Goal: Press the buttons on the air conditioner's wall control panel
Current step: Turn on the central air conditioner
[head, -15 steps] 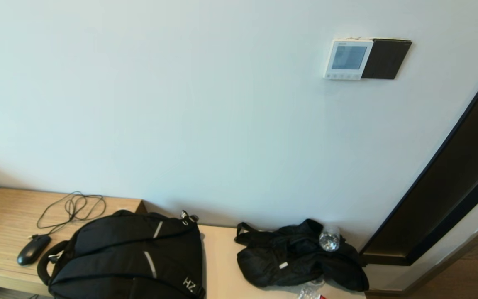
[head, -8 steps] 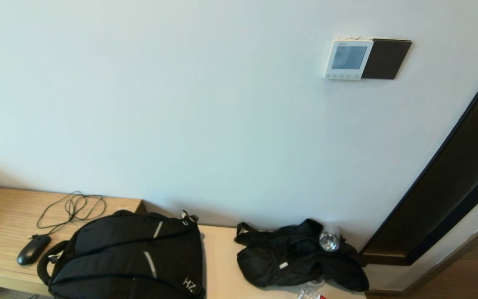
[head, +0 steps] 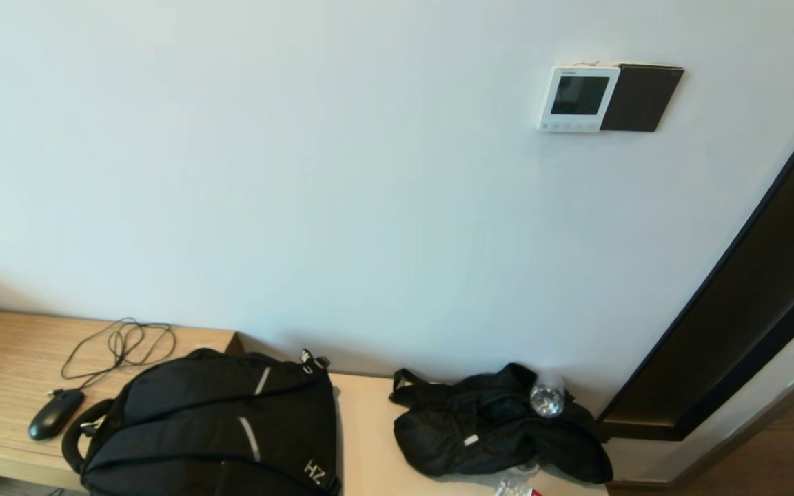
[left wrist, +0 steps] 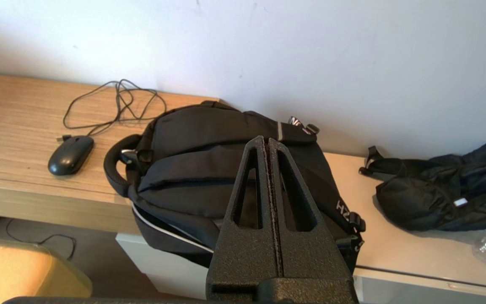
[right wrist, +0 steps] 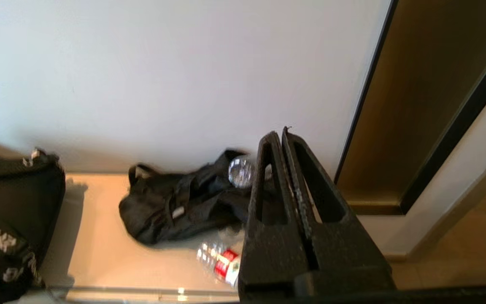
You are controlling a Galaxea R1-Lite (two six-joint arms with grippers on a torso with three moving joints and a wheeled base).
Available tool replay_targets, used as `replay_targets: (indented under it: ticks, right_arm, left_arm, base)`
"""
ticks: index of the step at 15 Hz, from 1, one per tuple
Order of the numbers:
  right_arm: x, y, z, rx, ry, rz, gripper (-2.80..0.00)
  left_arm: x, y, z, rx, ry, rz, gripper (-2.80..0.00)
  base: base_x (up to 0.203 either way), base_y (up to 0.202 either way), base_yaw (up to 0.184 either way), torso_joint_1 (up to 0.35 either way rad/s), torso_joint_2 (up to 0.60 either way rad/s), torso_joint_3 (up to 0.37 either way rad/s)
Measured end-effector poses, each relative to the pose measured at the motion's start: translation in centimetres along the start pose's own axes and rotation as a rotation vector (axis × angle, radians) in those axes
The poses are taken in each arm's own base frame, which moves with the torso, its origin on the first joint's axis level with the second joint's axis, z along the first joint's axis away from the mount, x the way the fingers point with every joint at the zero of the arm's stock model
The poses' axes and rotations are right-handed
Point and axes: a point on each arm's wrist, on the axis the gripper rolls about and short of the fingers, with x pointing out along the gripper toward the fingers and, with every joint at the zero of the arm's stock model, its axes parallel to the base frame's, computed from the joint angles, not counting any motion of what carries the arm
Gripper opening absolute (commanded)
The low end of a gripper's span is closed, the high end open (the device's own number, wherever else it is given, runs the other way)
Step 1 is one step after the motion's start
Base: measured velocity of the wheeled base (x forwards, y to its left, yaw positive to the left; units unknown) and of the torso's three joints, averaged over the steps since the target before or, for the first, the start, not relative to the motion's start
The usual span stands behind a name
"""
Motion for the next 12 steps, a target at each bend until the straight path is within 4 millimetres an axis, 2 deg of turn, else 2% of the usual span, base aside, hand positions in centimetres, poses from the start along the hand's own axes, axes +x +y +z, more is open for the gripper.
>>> replay_targets:
  ticks: [2, 5, 8, 12]
  right_arm:
    - [0.5, -0.1, 2.1, 0.001, -0.005, -0.010, -2.80]
    - [2.6, -0.2, 5.8, 0.001, -0.025, -0.022, -2.80]
    - [6.4, -0.4, 10.2, 0.001, -0.070, -0.042, -2.80]
    - [13.3, -0.5, 16.3, 0.013, -0.088, -0.072, -2.80]
  left_arm:
    - [0.0, 0.0, 0.0, 0.000, -0.001, 0.000, -2.80]
    - [0.0, 0.0, 0.0, 0.000, 0.000, 0.000, -2.80]
    - [0.0, 0.0, 0.0, 0.000, -0.001, 0.000, -2.80]
    - [0.0, 0.0, 0.0, -0.001, 0.000, 0.001, -2.80]
  base:
    - [0.000, 0.000, 0.000, 0.000, 0.00, 0.000]
    - [0.000, 0.000, 0.000, 0.000, 0.00, 0.000]
    - [0.000, 0.000, 0.000, 0.000, 0.00, 0.000]
    - [0.000, 0.000, 0.000, 0.000, 0.00, 0.000]
